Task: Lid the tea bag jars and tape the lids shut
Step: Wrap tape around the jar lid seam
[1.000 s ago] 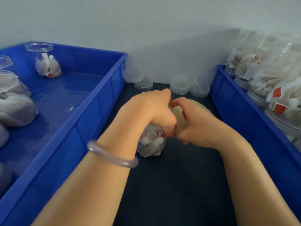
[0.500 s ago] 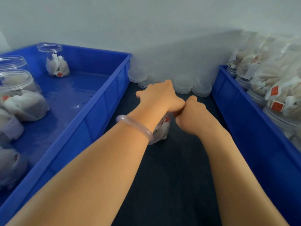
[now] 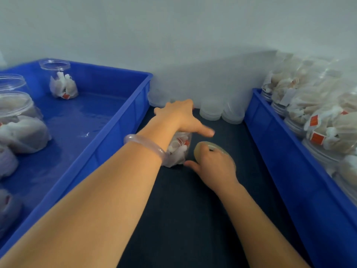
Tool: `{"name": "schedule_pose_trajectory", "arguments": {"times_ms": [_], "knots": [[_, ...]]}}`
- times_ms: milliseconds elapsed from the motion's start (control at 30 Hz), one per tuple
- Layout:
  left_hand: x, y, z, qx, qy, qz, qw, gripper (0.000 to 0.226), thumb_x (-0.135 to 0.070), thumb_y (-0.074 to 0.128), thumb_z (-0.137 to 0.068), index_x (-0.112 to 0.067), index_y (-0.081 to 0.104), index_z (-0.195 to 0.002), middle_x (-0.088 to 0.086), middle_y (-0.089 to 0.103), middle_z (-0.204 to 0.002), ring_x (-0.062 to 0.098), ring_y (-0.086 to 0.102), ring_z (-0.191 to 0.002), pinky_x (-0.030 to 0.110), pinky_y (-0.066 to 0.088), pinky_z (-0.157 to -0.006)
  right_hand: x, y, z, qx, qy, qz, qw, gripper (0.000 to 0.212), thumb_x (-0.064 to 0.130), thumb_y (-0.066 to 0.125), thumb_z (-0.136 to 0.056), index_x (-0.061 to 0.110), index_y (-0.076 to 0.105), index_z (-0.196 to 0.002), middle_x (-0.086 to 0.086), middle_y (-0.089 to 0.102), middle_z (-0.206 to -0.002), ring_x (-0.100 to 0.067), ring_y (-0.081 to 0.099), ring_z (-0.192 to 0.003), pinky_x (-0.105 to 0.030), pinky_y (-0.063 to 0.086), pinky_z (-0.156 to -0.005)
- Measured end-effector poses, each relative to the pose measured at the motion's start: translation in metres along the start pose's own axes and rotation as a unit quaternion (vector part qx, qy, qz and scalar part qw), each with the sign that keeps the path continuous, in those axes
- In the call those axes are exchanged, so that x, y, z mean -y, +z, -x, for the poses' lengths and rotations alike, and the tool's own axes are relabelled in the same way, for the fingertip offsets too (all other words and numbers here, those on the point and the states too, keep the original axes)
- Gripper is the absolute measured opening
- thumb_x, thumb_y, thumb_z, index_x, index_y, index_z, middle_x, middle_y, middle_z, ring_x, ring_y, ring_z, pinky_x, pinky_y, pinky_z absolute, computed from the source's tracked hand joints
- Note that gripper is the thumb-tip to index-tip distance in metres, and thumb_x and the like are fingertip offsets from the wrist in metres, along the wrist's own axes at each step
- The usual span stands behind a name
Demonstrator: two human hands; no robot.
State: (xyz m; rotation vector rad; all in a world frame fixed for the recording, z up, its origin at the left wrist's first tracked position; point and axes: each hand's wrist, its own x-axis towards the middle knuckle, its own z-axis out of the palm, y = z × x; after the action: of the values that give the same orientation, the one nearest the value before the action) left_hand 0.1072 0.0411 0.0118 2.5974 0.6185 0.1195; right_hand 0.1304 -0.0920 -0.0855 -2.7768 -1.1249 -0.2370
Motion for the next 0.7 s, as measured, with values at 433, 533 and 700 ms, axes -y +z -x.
{"name": "schedule_pose_trajectory", "arguments": {"times_ms": [433, 533, 700], "knots": [[0.060, 0.070, 0.024, -0.188, -0.022, 0.530, 0.827, 0.065, -0.068, 0.023, -0.084, -0.025, 0.064, -0.112, -0.008, 0.067, -0.107, 0.003, 0.061, -0.099, 0.021, 0.043, -0.083, -0.001, -0.013, -0.015, -0.125, 0.044, -0.605, 0.785, 0.054, 0.015, 0.082, -0.069, 0.019, 0.059, -0.118, 0.004, 0.060, -0.123, 0.001, 0.057, -0.111, -0.024, 0.051, -0.092], [0.054, 0.073, 0.027, -0.210, -0.042, 0.571, 0.793, 0.068, -0.067, 0.023, -0.080, -0.023, 0.068, -0.105, -0.005, 0.071, -0.099, 0.005, 0.066, -0.092, 0.020, 0.046, -0.075, 0.011, -0.016, -0.014, -0.153, 0.018, -0.681, 0.716, 0.039, -0.007, 0.077, -0.070, 0.012, 0.067, -0.103, -0.008, 0.070, -0.112, -0.006, 0.068, -0.098, -0.018, 0.053, -0.081], [0.053, 0.079, 0.024, -0.234, -0.051, 0.569, 0.787, 0.060, -0.060, 0.023, -0.090, -0.023, 0.069, -0.102, -0.006, 0.072, -0.096, 0.003, 0.066, -0.089, 0.020, 0.046, -0.075, 0.012, -0.011, -0.008, -0.177, 0.029, -0.709, 0.682, 0.038, -0.008, 0.069, -0.077, 0.011, 0.066, -0.111, 0.004, 0.070, -0.109, -0.006, 0.066, -0.103, -0.013, 0.051, -0.082]]}}
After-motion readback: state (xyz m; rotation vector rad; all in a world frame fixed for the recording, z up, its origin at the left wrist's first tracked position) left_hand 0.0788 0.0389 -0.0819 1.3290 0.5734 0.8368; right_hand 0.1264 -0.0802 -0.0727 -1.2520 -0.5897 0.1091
